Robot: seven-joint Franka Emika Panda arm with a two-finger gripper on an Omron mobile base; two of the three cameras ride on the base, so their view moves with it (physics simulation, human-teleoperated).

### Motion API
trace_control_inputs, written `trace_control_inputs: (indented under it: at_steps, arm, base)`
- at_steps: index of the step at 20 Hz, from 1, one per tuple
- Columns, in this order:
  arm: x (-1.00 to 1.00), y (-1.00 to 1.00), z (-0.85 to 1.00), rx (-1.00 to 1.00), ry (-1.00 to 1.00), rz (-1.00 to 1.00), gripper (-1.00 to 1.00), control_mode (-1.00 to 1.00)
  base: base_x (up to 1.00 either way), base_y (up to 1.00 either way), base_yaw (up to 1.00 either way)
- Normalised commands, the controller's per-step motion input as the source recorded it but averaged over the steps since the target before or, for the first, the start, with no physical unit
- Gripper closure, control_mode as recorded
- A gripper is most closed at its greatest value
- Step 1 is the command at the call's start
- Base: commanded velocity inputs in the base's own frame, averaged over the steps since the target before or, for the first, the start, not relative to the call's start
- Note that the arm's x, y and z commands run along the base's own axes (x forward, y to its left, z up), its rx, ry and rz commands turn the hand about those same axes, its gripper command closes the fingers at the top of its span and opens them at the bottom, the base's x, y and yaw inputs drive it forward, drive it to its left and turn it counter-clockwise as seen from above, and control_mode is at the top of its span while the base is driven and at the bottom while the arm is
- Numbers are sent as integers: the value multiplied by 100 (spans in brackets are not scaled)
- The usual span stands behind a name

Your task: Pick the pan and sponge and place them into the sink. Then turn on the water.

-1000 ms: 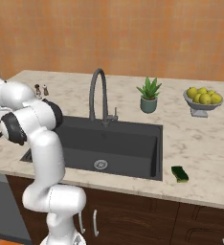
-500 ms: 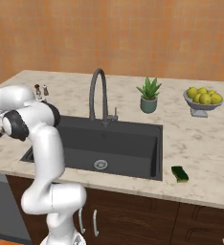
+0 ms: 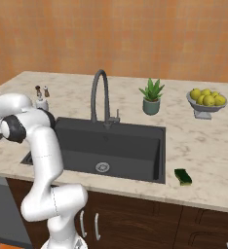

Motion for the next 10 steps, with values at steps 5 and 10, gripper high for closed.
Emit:
trace_control_inputs:
  at_steps: [5,10]
  arm:
    - [20,30,-38,0,0,0,-100,-100]
    - [20,28,-27,0,0,0,-100,-100]
  base:
    - [0,0,0]
    - [0,0,0]
